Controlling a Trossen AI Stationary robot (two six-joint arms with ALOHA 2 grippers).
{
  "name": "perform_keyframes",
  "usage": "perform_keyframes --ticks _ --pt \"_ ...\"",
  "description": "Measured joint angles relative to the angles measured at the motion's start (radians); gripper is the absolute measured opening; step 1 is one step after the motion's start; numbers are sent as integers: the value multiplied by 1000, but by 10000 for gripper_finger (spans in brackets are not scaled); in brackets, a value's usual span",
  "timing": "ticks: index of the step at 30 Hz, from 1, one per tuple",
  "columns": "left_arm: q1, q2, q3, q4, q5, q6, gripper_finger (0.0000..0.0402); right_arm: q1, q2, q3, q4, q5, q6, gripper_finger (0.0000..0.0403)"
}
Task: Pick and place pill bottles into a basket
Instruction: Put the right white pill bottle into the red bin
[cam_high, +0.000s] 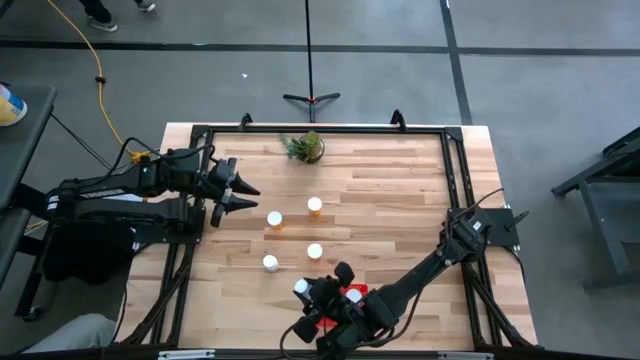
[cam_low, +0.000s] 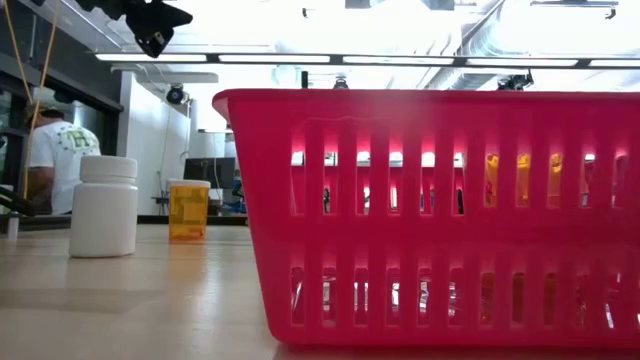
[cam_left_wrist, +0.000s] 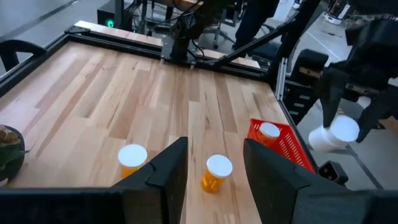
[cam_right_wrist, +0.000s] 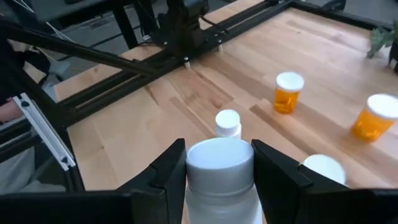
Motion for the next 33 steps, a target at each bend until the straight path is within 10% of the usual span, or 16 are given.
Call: perform_keyframes --ticks 33 --pt "0 -161 -24 -108 -24 0 191 42 77 0 -28 -1 170 143"
